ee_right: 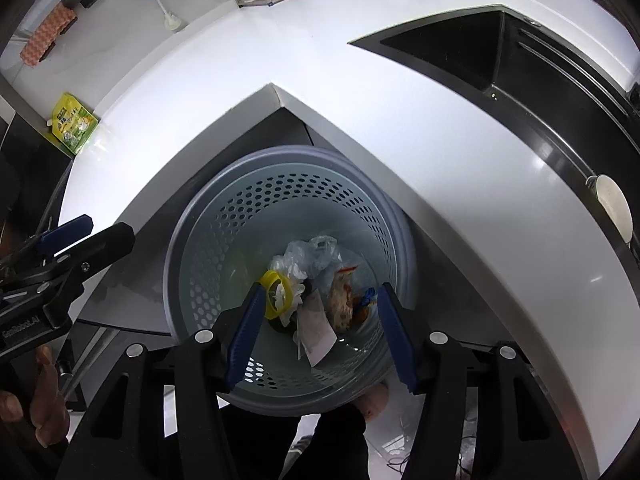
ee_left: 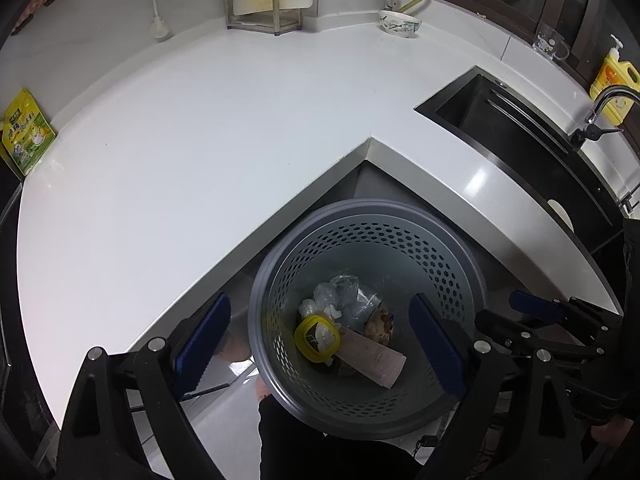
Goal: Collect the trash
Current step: 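Open both tools to drop the container and wrapper into the basket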
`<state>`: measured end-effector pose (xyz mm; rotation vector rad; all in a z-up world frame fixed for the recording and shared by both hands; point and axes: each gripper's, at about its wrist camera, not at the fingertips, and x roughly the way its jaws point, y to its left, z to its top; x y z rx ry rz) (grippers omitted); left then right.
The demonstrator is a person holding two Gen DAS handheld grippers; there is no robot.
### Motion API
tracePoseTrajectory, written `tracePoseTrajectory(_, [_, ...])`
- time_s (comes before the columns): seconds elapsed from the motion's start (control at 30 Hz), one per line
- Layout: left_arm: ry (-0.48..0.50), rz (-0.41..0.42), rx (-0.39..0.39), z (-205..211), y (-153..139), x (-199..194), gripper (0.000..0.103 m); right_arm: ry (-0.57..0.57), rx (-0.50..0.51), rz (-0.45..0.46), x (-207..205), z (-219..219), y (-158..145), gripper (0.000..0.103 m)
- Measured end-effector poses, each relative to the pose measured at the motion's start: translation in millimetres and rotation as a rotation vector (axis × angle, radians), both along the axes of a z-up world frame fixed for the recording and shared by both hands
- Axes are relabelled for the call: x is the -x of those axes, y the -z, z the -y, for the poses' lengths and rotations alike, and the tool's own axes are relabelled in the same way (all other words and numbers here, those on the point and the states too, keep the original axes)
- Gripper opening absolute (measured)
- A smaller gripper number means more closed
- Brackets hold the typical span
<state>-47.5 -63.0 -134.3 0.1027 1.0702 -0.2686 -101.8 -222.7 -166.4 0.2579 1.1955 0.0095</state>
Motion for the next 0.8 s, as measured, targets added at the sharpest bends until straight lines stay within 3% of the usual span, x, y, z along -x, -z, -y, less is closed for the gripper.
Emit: tracePoseTrajectory(0.8, [-0.03, 0.039, -0.008, 7.7, -26.9, 0.4, 0.089, -0.014, -0.002, 0.059, 2.6, 1.1, -24.7, 0.063])
